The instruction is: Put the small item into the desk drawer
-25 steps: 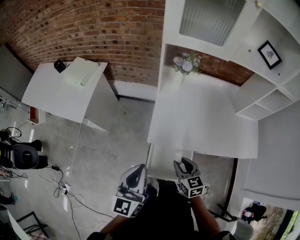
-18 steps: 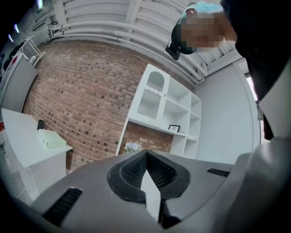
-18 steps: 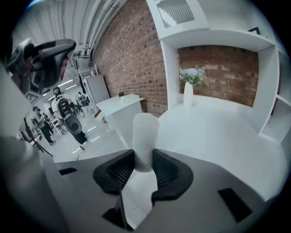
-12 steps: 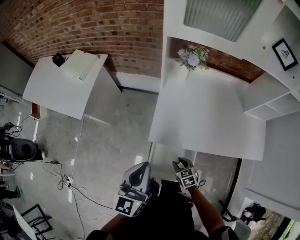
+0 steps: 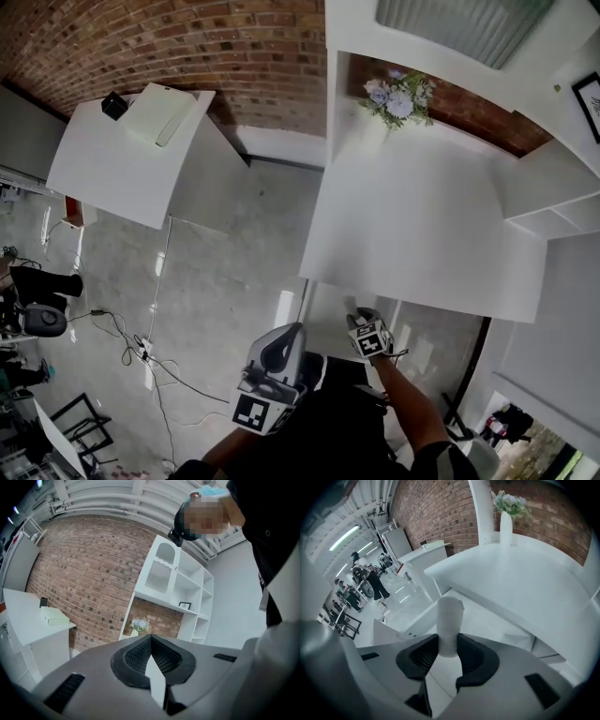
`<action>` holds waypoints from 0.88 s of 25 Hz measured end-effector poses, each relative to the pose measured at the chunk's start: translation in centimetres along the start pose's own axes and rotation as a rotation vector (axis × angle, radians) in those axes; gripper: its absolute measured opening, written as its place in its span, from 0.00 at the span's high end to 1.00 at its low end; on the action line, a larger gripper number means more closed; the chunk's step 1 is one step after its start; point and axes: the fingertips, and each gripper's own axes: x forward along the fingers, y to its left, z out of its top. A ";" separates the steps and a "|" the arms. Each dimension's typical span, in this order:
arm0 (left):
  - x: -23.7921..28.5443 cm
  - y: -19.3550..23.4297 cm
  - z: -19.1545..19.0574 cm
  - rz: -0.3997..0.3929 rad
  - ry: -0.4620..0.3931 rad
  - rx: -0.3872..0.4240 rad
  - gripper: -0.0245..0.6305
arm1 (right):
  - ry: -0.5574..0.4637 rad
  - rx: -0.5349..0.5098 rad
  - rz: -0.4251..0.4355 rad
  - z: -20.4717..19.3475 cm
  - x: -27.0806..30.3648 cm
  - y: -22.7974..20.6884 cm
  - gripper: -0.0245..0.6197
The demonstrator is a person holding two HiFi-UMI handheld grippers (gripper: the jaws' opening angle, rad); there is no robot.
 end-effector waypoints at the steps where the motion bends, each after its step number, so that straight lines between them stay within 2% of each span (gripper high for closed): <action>1: 0.3 0.1 -0.3 0.003 0.008 -0.002 0.93 | 0.014 0.011 -0.001 -0.4 0.7 -0.4 0.74; 7: 1.7 1.2 -2.8 0.034 0.052 -0.024 0.93 | 0.071 0.081 0.003 -2.5 4.9 -2.1 0.74; 19: 3.4 3.0 -5.7 0.073 0.122 -0.055 0.93 | 0.201 0.165 -0.010 -6.1 11.0 -4.0 0.74; 22: 4.0 3.1 -5.8 0.070 0.124 -0.065 0.93 | 0.205 0.188 -0.014 -6.6 12.1 -4.4 0.74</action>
